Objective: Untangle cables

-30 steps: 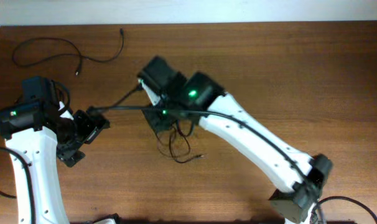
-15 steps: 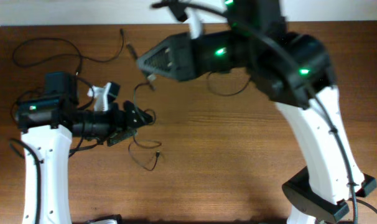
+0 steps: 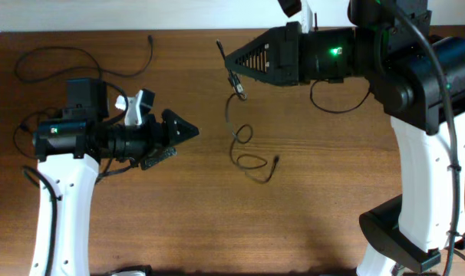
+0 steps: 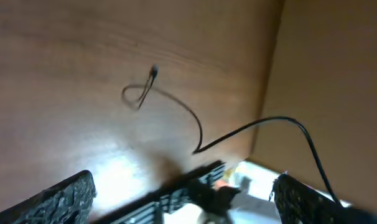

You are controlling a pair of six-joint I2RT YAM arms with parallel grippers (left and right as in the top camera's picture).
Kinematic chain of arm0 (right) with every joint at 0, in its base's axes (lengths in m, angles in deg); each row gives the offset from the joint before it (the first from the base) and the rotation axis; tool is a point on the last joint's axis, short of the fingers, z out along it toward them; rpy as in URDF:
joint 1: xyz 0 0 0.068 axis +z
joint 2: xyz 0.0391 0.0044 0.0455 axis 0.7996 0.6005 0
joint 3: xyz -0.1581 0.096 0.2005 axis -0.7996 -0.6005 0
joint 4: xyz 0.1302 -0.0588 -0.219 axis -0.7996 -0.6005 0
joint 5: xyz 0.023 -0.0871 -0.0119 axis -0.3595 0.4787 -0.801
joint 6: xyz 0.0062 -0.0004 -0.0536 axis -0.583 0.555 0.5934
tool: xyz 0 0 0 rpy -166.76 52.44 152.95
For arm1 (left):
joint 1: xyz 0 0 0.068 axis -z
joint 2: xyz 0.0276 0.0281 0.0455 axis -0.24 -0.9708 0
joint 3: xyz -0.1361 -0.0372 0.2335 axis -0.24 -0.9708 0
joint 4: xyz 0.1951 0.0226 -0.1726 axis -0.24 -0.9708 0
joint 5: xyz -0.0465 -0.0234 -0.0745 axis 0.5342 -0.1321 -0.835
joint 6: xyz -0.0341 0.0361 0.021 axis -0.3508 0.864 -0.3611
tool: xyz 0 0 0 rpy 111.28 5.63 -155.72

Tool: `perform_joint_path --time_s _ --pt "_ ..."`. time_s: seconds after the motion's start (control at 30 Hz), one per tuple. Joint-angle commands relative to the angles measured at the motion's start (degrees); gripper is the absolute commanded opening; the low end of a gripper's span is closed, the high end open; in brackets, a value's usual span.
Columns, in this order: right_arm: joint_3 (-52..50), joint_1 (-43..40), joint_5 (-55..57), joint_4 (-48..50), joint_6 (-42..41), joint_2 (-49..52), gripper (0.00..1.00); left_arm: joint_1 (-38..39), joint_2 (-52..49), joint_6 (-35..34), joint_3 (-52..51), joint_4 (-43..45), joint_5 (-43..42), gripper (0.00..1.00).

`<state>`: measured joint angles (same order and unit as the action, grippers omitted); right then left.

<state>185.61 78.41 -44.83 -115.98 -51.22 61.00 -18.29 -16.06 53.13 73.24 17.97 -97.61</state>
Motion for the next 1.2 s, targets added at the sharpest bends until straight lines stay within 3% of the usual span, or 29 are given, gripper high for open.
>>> perform_joint_path --time_s 0.0,0.03,0.07,0.1,0.27,0.37,0.5,0.6,0.8,0.87,0.93,1.03,1.17 --pt "0.6 0.2 2.0 0.4 -5.5 -0.7 0.04 5.5 0.1 18.1 0.3 1.7 0.4 0.85" --pt "0.6 0.2 2.0 0.9 -8.0 -0.7 0.04 7.4 0.1 21.2 0.3 2.3 0.4 0.77" --pt "0.6 0.2 2.0 2.0 -9.8 -0.6 0.04 9.7 0.1 24.1 0.3 3.2 0.4 0.75" --pt "0.6 0.2 2.0 3.1 -10.0 -0.6 0.04 12.6 0.1 25.2 0.3 5.2 0.5 0.81" --pt "0.6 1.5 0.2 2.7 -13.0 -0.6 0.04 18.5 0.1 25.2 0.3 16.6 7.7 0.82" --pt "0.6 1.7 0.2 2.6 -13.0 -0.6 0.04 19.4 0.1 25.1 0.3 21.2 11.6 0.72" --pt "0.6 1.4 1.0 5.0 -18.3 -0.5 0.04 19.4 0.1 25.2 0.3 22.9 11.5 0.73" --pt "0.6 -2.2 6.0 12.6 -22.2 -0.5 0.04 19.4 0.1 25.2 0.3 21.0 11.4 0.75" --pt "0.3 -5.0 8.1 10.3 -22.3 -0.3 0.04 19.4 0.1 25.2 0.3 21.9 10.1 0.77" --pt "0.3 -3.4 8.2 10.4 -23.4 -0.3 0.04 19.4 0.1 24.7 0.3 25.2 7.3 0.70" --pt "0.3 -2.8 8.2 10.4 -24.2 -0.3 0.04 19.4 0.1 24.7 0.3 27.4 1.6 0.71" --pt "0.3 -2.8 8.2 9.0 -24.2 -0.3 0.04 19.3 0.1 16.8 0.3 32.9 0.0 0.70" --pt "0.3 -2.8 8.3 5.0 -24.1 -0.3 0.04 19.3 0.1 11.7 0.3 38.7 -0.1 0.65"
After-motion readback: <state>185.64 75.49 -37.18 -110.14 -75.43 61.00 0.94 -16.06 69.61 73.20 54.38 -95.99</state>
